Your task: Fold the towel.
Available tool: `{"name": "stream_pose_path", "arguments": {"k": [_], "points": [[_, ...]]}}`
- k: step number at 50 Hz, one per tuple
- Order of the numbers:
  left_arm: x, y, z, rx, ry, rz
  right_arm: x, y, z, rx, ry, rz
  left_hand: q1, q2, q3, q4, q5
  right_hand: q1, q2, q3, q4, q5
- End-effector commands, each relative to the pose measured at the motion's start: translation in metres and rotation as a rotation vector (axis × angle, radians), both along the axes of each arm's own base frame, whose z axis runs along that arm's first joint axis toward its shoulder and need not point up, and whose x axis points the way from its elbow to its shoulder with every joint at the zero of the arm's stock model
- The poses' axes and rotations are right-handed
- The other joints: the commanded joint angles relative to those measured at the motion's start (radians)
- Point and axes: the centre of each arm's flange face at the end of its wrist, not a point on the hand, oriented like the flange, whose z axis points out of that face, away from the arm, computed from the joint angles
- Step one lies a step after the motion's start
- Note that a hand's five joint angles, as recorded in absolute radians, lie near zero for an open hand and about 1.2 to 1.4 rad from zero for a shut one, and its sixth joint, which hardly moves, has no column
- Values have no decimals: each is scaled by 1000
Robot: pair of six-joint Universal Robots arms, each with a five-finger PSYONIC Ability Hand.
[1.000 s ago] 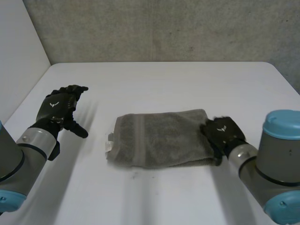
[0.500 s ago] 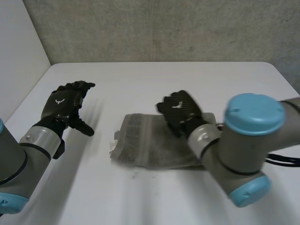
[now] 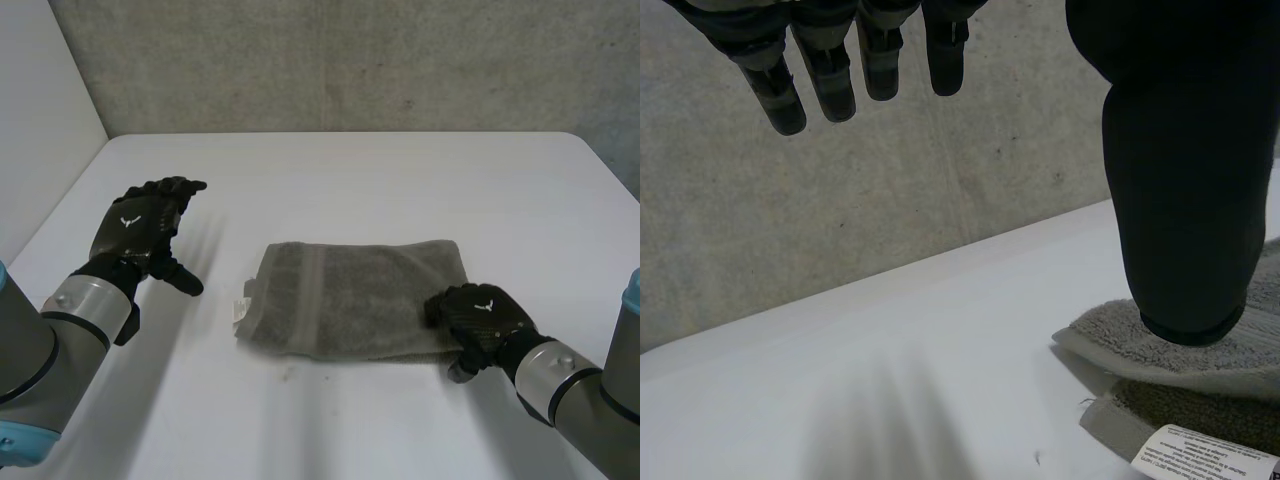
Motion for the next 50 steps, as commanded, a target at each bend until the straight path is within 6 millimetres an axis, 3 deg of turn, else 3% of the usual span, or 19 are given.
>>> {"name": "stream_pose_path", "arguments": {"k": [1, 5, 8, 10, 11, 12, 13, 14, 18, 23, 27, 28, 29, 30, 32, 35, 40, 43, 50], "points": [[0, 0, 0, 3, 1, 0, 0, -15, -4, -86, 12, -35, 0, 9, 9, 8, -31, 679, 677, 680, 681, 670], [0, 0, 0, 0, 2, 0, 2, -41, 22, -257, 83, -117, 0, 9, 9, 8, -31, 681, 680, 682, 683, 672], [0, 0, 1, -3, 2, 0, 14, -42, 33, -324, 109, -87, 0, 9, 9, 8, -31, 681, 680, 682, 683, 672], [-1, -1, 4, -15, 6, -2, 71, -11, 56, -471, 140, 131, 0, 9, 9, 8, -31, 681, 680, 682, 683, 672], [-1, -1, 4, -15, 6, -2, 72, -11, 56, -472, 140, 133, 0, 9, 9, 8, -31, 681, 680, 682, 683, 672], [-2, -2, 7, -23, 9, -3, 101, 9, 58, -518, 168, 252, 0, 9, 9, 8, -31, 681, 680, 682, 683, 672], [-2, -2, 7, -23, 9, -3, 125, 26, 49, -540, 218, 360, 0, 9, 9, 8, -31, 681, 680, 682, 683, 672], [-2, -2, 11, -35, 11, -3, 125, 26, 49, -540, 218, 361, 0, 9, 9, 8, -31, 681, 680, 682, 683, 672], [-4, -3, 23, -77, 21, -11, 174, 62, 23, -586, 383, 620, 0, 9, 9, 8, -31, 681, 680, 682, 683, 672], [-9, -4, 36, -116, 35, -23, 199, 94, -5, -586, 454, 780, 0, 9, 9, 8, -31, 681, 680, 682, 683, 672], [-12, -5, 42, -134, 42, -31, 201, 97, -9, -586, 449, 778, 0, 9, 9, 8, -31, 681, 680, 682, 683, 672], [-15, -4, 44, -138, 43, -40, 199, 95, -8, -586, 432, 752, 0, 9, 9, 8, -31, 528, 527, 529, 530, 519], [-18, -2, 46, -140, 45, -52, 196, 96, -3, -574, 395, 718, 0, 9, 9, 8, -31, 35, 34, 36, 38, 27], [-18, -2, 46, -140, 45, -52, 196, 96, -3, -573, 394, 718, 0, 9, 9, 8, -31, 30, 29, 31, 33, 22], [-22, -1, 48, -143, 47, -65, 184, 87, 22, -547, 261, 596, 0, 9, 9, 8, -31, -409, -410, -408, -406, -417], [-29, 0, 49, -140, 49, -84, 174, 75, 37, -533, 180, 519, 0, 9, 9, 8, -31, -481, -482, -480, -478, -489], [-48, -1, 41, -85, 113, -129, 127, 41, 78, -429, -47, 273, 3, 12, 13, 12, -27, -541, -542, -540, -538, -549], [-53, -1, 38, -54, 141, -142, 108, 22, 85, -357, -121, 168, 6, 15, 16, 15, -24, -541, -542, -540, -538, -549], [-76, 9, -1, 171, 174, -187, 79, -6, 76, -184, -149, 56, 12, 21, 22, 21, -18, -541, -542, -540, -538, -549]]}}
